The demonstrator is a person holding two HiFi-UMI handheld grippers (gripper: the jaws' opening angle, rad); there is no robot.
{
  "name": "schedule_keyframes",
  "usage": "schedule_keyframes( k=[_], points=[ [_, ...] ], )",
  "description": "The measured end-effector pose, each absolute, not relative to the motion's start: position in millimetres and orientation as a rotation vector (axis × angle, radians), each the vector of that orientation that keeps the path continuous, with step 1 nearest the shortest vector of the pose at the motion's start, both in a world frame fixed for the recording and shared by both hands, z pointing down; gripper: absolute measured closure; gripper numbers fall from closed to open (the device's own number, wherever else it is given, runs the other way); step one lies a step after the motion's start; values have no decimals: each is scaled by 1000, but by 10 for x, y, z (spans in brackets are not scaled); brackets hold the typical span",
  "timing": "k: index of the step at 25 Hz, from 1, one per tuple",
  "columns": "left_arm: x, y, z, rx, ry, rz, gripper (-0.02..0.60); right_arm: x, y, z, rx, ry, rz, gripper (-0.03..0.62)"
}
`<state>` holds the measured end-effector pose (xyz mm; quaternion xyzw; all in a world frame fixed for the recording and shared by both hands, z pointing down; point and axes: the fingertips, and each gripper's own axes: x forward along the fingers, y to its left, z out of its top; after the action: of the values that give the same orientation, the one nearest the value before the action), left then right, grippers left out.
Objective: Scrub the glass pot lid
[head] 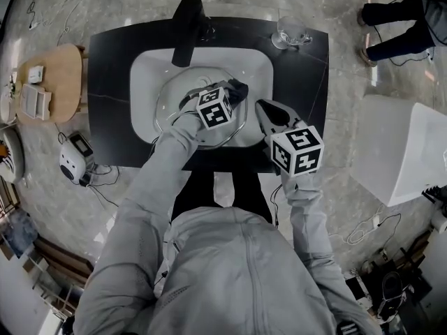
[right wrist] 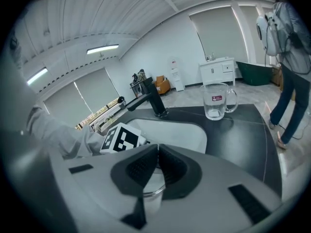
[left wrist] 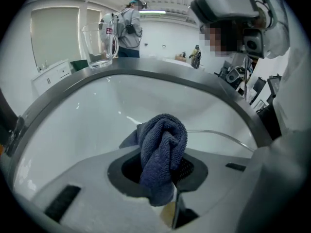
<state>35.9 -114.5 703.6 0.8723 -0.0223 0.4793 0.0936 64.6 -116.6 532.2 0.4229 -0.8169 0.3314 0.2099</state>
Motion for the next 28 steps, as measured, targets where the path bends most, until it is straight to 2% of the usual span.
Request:
schedule_keyframes(
  k=[14, 28],
  points=[
    [274, -513, 6597, 2577, 405, 1182, 494, 545, -1134, 5195, 1183, -2277, 922, 563],
    [-124, -98, 6273, 2319, 751, 1099, 494, 334, -1084, 5150, 1113, -2296, 880, 563]
  ],
)
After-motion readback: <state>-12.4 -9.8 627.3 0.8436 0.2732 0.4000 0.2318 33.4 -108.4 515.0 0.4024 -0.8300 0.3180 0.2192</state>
